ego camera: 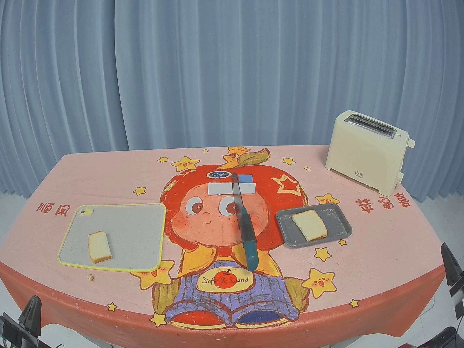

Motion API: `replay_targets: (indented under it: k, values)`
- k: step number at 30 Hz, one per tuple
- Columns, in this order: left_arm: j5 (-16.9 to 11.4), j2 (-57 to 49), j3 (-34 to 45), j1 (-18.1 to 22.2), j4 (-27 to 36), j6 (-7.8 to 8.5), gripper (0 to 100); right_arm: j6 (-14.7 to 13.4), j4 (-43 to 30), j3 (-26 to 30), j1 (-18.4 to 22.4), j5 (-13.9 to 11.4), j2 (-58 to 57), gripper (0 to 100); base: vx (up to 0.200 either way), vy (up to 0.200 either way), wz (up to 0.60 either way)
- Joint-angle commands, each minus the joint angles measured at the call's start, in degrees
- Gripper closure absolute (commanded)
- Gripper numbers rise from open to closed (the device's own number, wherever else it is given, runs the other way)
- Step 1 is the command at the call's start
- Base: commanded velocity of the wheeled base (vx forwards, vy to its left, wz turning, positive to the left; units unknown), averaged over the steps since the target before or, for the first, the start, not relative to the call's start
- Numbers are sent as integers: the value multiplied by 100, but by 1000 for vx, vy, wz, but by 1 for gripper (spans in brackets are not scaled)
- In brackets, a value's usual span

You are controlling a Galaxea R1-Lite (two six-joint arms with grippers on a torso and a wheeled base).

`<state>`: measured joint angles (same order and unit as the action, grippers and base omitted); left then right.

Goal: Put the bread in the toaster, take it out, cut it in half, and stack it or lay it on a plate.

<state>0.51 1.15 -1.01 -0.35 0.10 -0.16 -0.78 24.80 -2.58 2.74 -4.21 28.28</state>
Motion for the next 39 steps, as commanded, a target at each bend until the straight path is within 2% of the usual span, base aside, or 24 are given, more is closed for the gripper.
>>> replay_targets:
  k: [1,7,16,33,39]
  values:
    - [2,8,101,0,-1,-2,100,-1,-1,83,-2,-1,-156,0,0,0,0]
    - [2,8,101,0,-1,-2,100,-1,-71,153,-2,-1,-323,0,0,0,0]
    - [2,8,101,0,-1,-2,100,-1,-1021,-32,-11,-1,-930,0,0,0,0]
    - [2,8,101,0,-1,-2,100,-10,-1100,74,-19,-10,-1255,0,0,0,0]
    - [2,8,101,0,-1,-2,100,-10,-1609,65,-28,-19,-1633,0,0,0,0]
